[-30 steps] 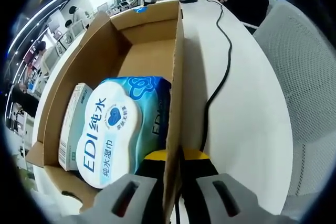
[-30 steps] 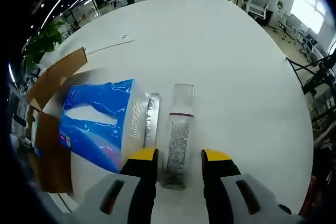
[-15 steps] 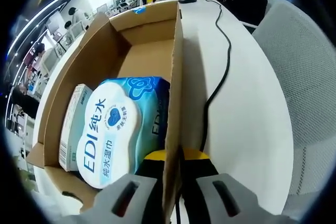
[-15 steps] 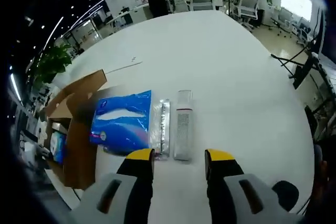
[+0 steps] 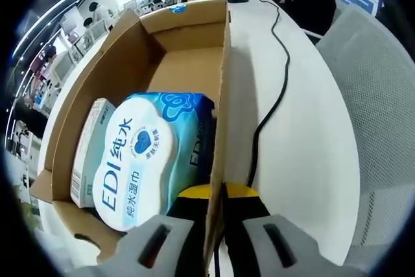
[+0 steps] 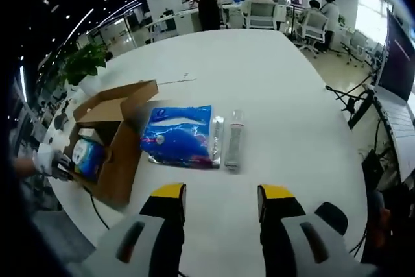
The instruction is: Operate the shoe box by opening the lid, removing the specified soft item, and placing it in the target area until the item is outside and the box remains undamaged.
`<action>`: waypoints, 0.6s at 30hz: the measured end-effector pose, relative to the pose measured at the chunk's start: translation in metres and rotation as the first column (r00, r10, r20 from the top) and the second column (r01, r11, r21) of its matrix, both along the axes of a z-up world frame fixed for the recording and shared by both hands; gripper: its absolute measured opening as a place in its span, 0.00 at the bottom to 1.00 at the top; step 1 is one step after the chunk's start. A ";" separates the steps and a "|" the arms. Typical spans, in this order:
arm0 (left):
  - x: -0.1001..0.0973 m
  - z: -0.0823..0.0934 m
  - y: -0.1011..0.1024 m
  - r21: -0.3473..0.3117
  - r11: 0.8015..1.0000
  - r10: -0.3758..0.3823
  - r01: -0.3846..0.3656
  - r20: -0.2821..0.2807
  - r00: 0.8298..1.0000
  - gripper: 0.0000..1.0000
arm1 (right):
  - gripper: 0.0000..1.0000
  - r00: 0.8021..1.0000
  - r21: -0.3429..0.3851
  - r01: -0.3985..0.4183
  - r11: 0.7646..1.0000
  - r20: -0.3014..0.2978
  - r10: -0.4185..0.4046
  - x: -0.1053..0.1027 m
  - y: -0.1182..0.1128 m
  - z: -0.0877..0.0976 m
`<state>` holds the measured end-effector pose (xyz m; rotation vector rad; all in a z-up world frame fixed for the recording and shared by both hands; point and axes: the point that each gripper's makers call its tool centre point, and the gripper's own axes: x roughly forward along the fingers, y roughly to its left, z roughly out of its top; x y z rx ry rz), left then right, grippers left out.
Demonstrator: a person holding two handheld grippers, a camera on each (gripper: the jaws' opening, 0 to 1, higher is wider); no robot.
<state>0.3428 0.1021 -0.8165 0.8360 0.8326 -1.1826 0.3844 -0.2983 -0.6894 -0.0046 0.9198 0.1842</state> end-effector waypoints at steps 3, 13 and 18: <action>0.000 0.000 0.000 0.006 1.000 0.009 -0.009 -0.002 1.000 0.04 | 0.42 0.998 0.008 -0.026 1.000 0.052 0.026 -0.012 0.010 0.014; -0.001 0.001 0.001 0.007 1.000 -0.005 0.005 0.003 1.000 0.04 | 0.42 0.958 0.044 -0.116 0.992 0.267 0.100 -0.045 0.044 0.074; -0.001 0.000 0.001 0.007 1.000 -0.005 0.005 0.003 1.000 0.04 | 0.42 0.936 0.002 -0.120 0.993 0.332 0.113 -0.059 0.048 0.095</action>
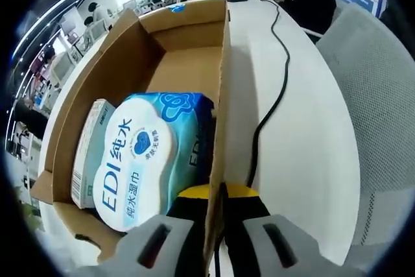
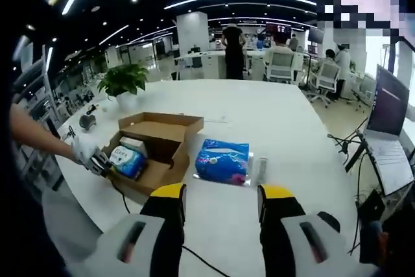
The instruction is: Operate the shoe box by opening the lid, removing the specified soft item, and placing it in the target area until the item is outside and the box remains undamaged.
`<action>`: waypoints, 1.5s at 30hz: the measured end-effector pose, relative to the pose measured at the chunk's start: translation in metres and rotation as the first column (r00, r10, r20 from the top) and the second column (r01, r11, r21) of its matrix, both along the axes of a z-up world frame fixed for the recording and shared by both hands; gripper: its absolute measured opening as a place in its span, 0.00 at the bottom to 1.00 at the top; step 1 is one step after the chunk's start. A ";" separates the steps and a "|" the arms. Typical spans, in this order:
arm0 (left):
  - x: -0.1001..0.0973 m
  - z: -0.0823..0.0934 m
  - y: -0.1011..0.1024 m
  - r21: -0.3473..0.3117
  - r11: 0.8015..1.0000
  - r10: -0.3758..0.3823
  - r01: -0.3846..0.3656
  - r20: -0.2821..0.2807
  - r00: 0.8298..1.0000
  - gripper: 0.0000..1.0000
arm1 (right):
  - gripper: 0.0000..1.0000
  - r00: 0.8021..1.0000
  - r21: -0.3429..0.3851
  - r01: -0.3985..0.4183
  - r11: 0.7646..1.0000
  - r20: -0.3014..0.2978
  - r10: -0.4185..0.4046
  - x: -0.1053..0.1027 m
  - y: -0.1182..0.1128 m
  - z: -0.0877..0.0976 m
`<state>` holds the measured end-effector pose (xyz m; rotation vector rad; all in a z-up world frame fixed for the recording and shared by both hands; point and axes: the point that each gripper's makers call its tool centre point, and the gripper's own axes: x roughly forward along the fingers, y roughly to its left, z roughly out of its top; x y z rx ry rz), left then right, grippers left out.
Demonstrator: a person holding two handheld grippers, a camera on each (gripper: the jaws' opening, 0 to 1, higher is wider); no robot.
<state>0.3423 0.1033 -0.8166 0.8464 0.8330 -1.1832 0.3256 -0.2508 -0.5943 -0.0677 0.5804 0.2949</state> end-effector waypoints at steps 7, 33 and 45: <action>0.001 0.000 0.000 0.004 1.000 0.009 -0.009 0.000 1.000 0.04 | 0.42 0.995 -0.085 -0.083 0.993 0.056 0.088 0.001 0.012 0.029; 0.003 0.000 0.000 -0.008 1.000 -0.013 0.013 0.009 1.000 0.04 | 0.40 0.951 -0.136 -0.269 0.954 0.120 0.285 -0.012 0.124 0.044; 0.002 0.000 -0.001 -0.009 1.000 -0.006 0.006 0.004 1.000 0.04 | 0.36 0.836 -0.174 -0.532 0.829 0.043 0.546 0.019 0.176 0.012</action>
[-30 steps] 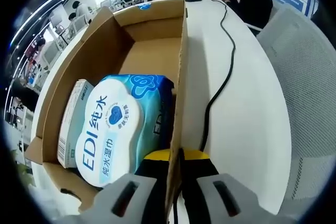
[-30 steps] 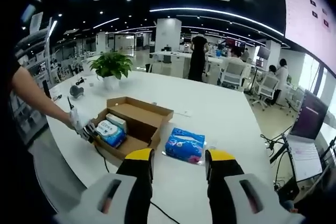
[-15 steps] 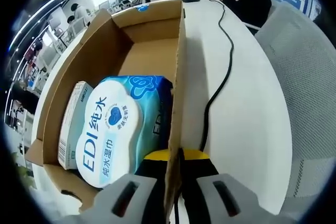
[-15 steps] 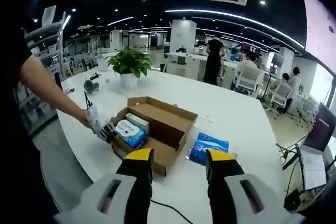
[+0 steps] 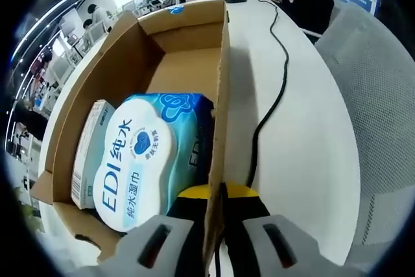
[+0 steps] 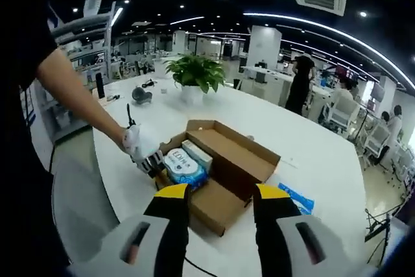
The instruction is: Operate the shoe box by opening the lid, removing the specified soft item, and placing it in the target area until the item is outside and the box remains undamaged.
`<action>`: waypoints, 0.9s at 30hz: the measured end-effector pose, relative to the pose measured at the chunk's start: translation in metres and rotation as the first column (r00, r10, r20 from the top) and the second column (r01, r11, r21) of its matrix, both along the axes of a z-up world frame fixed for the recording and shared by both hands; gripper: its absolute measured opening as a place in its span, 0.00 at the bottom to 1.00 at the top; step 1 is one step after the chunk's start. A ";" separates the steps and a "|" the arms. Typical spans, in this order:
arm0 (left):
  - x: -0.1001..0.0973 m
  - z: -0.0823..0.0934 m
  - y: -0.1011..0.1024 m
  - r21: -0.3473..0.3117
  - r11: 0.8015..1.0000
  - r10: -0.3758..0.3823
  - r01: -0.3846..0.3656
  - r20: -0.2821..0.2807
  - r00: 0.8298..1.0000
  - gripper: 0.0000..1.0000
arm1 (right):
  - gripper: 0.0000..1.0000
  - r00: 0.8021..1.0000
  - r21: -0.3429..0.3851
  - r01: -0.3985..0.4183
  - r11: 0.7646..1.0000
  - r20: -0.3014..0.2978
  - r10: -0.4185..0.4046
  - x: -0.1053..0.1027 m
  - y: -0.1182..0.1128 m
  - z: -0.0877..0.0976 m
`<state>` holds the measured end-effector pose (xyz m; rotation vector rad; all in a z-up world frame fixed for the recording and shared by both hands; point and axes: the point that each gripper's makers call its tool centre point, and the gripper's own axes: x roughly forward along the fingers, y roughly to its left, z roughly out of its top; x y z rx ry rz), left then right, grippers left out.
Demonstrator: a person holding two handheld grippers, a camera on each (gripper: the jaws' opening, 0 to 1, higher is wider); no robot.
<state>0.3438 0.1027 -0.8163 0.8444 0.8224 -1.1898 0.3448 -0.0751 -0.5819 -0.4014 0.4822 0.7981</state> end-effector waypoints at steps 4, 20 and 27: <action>-0.002 0.000 0.000 -0.002 1.000 -0.016 0.016 0.011 1.000 0.04 | 0.26 0.994 -0.084 -0.087 0.993 0.062 0.092 0.015 0.010 -0.010; -0.001 0.001 -0.002 0.000 1.000 0.023 -0.023 0.012 1.000 0.04 | 0.26 0.992 -0.048 -0.125 0.991 -0.002 0.126 0.060 0.070 -0.045; 0.000 0.001 -0.003 -0.001 1.000 0.020 -0.020 0.009 1.000 0.04 | 0.26 0.981 -0.076 -0.193 0.978 -0.014 0.193 0.067 0.101 -0.047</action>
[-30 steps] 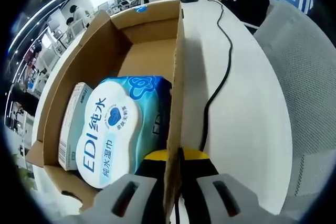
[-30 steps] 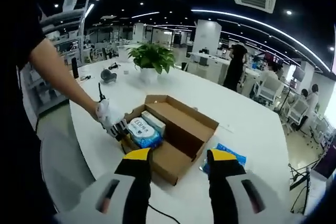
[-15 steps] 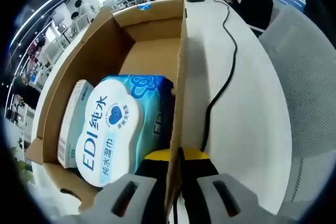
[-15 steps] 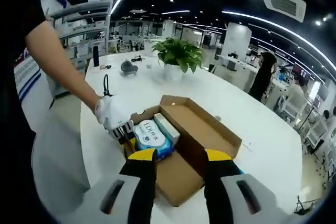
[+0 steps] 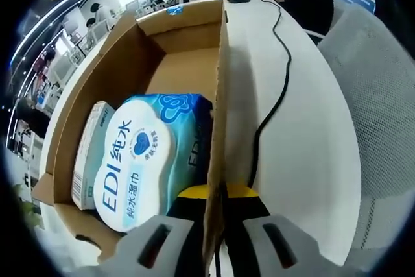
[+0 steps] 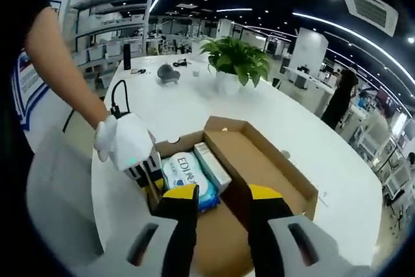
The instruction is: Operate the shoe box by opening the lid, removing the specified soft item, and placing it in the target area until the item is outside and the box remains undamaged.
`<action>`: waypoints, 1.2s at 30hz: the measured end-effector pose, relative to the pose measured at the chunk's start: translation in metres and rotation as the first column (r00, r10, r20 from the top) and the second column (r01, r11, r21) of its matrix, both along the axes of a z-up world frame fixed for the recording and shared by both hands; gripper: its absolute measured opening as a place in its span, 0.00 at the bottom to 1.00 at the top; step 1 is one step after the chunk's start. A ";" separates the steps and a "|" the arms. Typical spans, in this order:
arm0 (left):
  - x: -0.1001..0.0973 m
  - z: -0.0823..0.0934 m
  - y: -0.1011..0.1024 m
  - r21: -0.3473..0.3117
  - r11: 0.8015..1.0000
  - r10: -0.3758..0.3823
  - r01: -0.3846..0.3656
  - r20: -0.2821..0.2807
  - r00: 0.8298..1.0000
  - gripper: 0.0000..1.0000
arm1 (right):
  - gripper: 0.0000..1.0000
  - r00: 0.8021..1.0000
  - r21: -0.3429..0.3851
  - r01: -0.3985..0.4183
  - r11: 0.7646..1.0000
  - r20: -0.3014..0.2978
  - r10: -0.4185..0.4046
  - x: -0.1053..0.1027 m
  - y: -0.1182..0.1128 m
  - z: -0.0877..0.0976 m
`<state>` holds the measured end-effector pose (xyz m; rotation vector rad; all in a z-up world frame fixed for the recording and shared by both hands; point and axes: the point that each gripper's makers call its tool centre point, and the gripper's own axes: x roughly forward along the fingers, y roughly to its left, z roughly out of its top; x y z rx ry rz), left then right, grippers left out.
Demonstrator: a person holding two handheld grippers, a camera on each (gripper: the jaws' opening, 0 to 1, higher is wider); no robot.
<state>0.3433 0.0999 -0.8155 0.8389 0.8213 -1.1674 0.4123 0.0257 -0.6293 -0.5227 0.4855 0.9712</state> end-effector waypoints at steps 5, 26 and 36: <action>-0.001 0.001 -0.001 -0.002 1.000 -0.017 0.017 0.016 1.000 0.04 | 0.25 1.000 -0.024 -0.009 1.000 -0.002 0.009 0.003 0.012 -0.011; 0.000 0.000 -0.002 -0.007 0.999 -0.040 0.040 0.025 0.999 0.03 | 0.25 0.997 -0.135 -0.065 0.989 0.027 0.069 0.034 0.050 -0.069; 0.000 0.000 -0.002 -0.007 0.999 -0.037 0.037 0.025 0.999 0.03 | 0.24 0.989 -0.133 -0.126 0.983 0.064 0.135 0.044 0.071 -0.085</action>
